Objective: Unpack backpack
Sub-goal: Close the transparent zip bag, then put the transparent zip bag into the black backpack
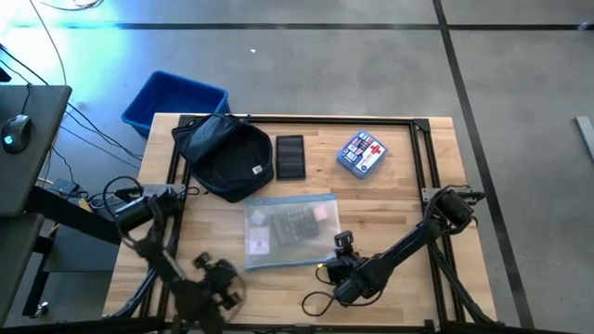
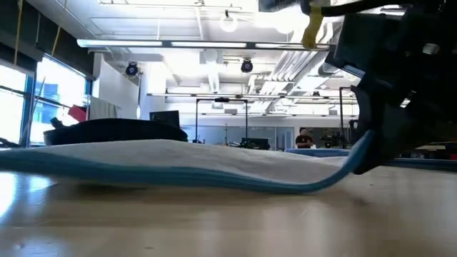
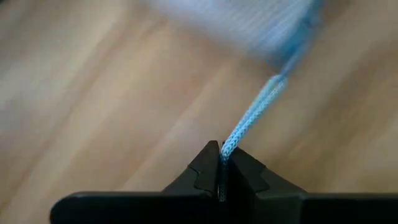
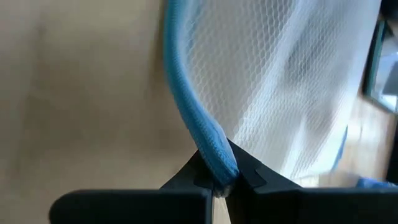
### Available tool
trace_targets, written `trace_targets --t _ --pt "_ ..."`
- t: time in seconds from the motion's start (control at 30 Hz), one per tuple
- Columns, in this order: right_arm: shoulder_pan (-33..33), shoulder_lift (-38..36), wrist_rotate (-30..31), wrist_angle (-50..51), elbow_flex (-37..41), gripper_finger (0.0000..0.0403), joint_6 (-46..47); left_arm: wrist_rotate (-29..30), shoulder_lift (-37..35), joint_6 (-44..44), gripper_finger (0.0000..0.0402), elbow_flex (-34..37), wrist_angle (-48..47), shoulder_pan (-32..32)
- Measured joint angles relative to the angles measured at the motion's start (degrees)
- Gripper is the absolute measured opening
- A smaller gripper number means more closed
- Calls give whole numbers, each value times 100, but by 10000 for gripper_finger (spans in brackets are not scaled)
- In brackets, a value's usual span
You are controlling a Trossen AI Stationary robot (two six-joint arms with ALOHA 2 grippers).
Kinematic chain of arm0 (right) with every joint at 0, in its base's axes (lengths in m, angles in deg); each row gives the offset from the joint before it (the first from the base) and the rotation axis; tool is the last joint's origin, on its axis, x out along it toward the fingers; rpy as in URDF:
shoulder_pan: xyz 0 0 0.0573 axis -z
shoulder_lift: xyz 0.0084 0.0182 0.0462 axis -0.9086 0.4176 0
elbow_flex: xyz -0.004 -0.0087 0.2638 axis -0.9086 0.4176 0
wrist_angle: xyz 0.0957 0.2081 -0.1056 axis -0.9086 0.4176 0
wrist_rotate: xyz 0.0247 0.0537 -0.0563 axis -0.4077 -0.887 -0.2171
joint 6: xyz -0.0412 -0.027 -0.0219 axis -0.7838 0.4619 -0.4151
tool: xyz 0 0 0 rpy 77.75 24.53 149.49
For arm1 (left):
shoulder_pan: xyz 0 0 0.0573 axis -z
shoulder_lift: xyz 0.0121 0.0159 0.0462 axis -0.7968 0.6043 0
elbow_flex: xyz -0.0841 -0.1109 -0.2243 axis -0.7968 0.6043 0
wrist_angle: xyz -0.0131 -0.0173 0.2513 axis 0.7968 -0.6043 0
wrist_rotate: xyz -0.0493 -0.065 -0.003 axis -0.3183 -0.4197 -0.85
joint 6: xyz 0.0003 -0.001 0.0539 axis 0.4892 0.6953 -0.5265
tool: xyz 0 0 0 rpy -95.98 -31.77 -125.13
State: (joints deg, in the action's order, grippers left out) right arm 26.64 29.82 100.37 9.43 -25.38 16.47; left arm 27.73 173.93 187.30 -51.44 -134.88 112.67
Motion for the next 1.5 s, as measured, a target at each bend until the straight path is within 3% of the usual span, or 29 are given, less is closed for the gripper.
trace_targets --t 0.13,0.23,0.37,0.5,0.63,0.77,0.83,0.93,1.07,1.17,1.33,1.43,1.5 --pt "0 0 48 25 -37 0 -26 575 -7 764 0 0 -138 439" --pt "-26 -2 38 525 -176 0 132 1030 -8 856 0 -1 210 570" --pt "-134 -17 13 1347 -334 0 1126 847 -8 53 2 -161 752 532" --pt "-268 -17 -170 1379 -303 3 2317 725 -8 -1165 27 -555 1010 502" --pt "-445 -11 -438 1285 -306 37 3305 743 -83 -1736 71 -1174 313 230" --pt "-718 -10 -692 965 -306 105 4105 1412 -312 -1729 106 -1695 -944 -196" --pt "-889 -11 -569 565 -308 143 4152 1552 -528 -1899 116 -1737 -1513 -534" --pt "-1152 -9 106 -93 -310 195 4034 1834 -1010 -2510 123 -1636 -2073 -1260" --pt "-1370 -25 977 -796 -314 244 3548 1642 -1936 -4237 120 -1180 -1462 -2536" --pt "-1421 -33 1154 -1025 -316 259 3152 1125 -2639 -5478 119 -574 -764 -3675" --pt "-1416 -33 737 -1050 -316 260 3200 -267 -3511 -6985 124 700 313 -5543" --pt "-1416 -33 596 -1068 -316 260 3321 -988 -3786 -7804 133 1408 1077 -6353" --pt "-1428 -33 575 -1131 -316 260 3338 -1074 -3844 -8122 138 1767 1433 -6727"
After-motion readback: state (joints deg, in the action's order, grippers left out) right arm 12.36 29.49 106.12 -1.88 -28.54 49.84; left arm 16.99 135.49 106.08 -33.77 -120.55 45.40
